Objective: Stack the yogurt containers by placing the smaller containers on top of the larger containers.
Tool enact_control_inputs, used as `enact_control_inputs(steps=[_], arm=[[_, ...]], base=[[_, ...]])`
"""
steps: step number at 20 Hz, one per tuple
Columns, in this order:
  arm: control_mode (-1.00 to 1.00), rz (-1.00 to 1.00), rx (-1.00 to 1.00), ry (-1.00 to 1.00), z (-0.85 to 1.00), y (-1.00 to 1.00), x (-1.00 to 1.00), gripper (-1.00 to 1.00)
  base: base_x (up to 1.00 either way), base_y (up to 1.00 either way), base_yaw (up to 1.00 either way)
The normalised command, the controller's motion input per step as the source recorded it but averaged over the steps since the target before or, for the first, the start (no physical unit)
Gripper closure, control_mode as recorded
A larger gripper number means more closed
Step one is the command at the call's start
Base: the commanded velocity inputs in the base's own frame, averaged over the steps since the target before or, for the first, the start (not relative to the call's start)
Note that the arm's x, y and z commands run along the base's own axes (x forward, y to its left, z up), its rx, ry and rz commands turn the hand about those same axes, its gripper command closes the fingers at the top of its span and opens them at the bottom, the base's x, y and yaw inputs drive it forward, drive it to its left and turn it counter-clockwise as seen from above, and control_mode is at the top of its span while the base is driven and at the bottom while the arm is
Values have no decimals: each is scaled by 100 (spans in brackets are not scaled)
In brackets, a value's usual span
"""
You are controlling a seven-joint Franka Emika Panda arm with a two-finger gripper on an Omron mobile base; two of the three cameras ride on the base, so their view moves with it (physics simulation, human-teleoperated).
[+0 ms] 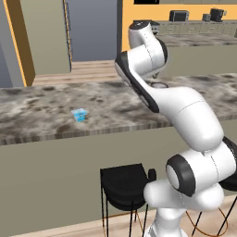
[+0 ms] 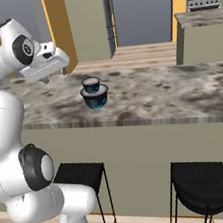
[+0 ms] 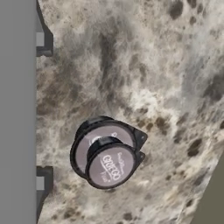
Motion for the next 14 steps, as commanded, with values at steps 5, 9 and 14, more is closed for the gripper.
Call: enact_control_inputs(steps=[5, 9, 14], arm=[[-100, 0, 12, 0, 1, 48, -34, -100], [-100, 0, 11, 5, 4, 49, -28, -100], [-100, 0, 8, 5, 0, 50, -14, -100]], base=[[0, 0, 0], [0, 0, 0], [0, 0, 0]])
